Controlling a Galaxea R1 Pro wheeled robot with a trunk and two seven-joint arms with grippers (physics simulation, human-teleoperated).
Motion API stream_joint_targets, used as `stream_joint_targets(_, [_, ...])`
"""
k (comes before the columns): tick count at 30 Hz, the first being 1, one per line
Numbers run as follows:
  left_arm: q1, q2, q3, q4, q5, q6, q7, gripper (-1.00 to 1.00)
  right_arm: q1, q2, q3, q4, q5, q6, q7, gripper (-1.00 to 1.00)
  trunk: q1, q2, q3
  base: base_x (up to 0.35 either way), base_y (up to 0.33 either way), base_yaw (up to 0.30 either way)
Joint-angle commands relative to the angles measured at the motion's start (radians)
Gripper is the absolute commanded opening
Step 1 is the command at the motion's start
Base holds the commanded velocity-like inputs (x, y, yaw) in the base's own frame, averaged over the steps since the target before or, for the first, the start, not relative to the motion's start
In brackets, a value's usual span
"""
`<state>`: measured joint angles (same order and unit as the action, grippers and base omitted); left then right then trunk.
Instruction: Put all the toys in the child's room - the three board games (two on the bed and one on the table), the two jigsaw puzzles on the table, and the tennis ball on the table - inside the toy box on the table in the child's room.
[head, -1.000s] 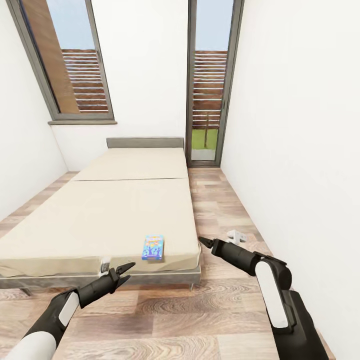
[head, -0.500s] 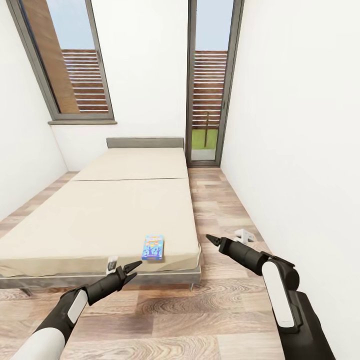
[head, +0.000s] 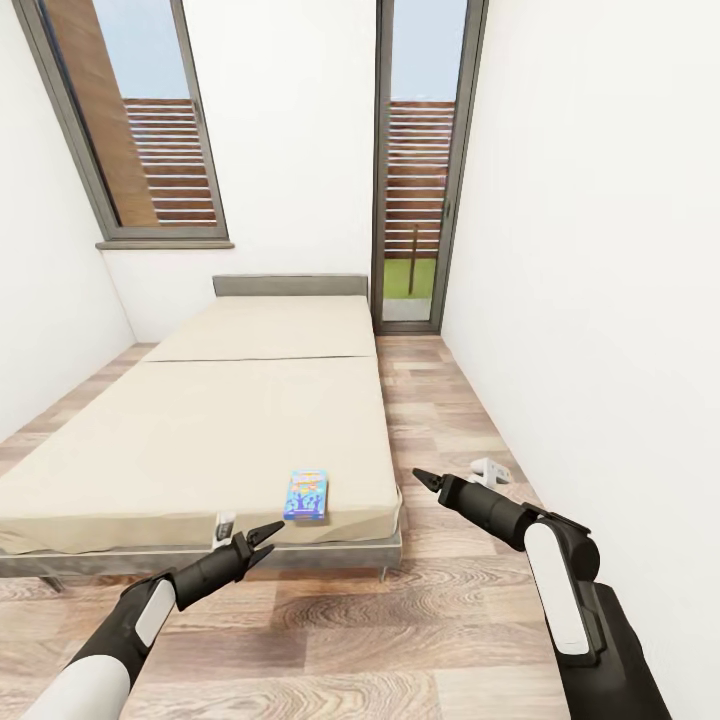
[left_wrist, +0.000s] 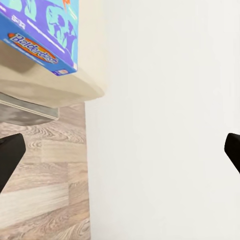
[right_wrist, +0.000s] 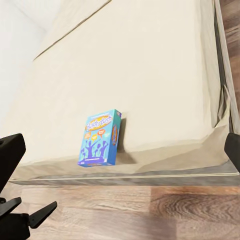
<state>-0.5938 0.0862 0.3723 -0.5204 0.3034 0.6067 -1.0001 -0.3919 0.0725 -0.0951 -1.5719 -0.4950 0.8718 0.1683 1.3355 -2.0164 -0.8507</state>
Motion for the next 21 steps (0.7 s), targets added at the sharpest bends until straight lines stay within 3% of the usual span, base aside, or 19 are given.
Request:
stream_joint_targets(1, [-0.001,0.0,0.001,0.0,0.003,0.007,-0.002,1.0,-0.001,0.001,-0.003,0.0,0.007,0.006,0.01,1.0,0.0,0.0,-0.001,0.0,0.0,0.0])
stream_joint_targets(21, [-0.001,-0.003,-0.001,0.0,0.005,0.01,-0.002,1.0,-0.001,0.001,-0.003,-0.002,0.002,0.007,0.011,1.0,0.0,0.0,-0.001,0.0,0.0,0.0])
